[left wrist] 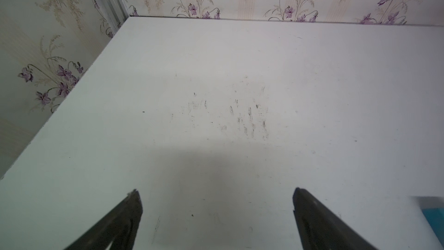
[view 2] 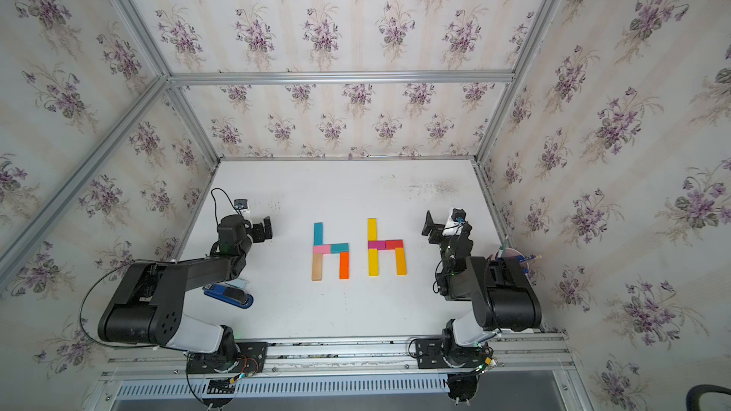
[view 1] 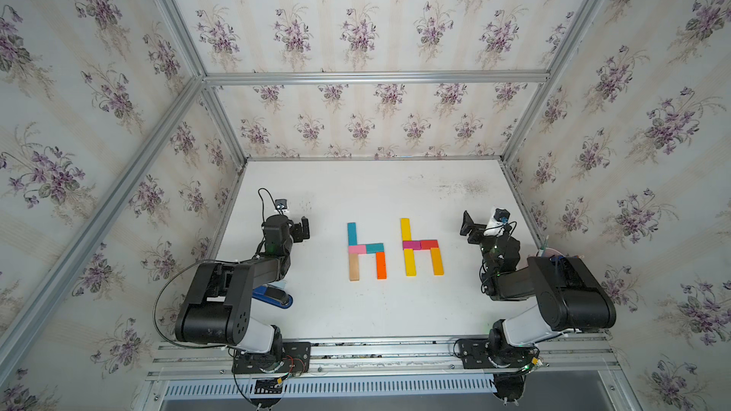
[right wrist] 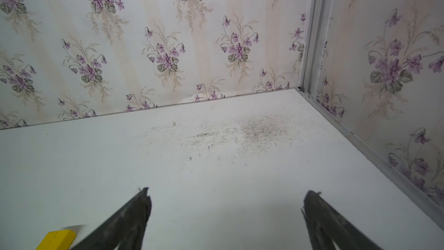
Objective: Assemble the letter h with building blocks
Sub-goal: Reset both arms
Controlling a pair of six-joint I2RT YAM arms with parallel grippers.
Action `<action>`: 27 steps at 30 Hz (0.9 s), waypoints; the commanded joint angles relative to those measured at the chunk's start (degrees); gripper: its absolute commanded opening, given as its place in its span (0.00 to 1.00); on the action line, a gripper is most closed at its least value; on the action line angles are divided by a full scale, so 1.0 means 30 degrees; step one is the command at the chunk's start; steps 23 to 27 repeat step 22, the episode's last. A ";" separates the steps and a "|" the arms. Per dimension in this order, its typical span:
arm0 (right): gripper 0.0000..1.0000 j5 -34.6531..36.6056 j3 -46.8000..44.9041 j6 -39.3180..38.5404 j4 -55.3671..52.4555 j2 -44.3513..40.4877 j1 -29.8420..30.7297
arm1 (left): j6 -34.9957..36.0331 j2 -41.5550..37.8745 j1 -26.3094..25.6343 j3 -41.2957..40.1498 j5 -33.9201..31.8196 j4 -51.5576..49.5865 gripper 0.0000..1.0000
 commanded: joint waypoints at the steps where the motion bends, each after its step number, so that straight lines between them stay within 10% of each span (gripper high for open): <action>1: 1.00 0.0329 0.0147 -0.0341 -0.0293 0.0006 0.0064 | 0.0152 -0.0052 0.0002 0.0079 -0.0181 0.0794 1.00; 27: 1.00 -0.0697 0.0654 -0.1132 -0.1339 0.0084 0.0355 | 0.0137 -0.0013 -0.0006 0.0115 -0.0181 0.0750 1.00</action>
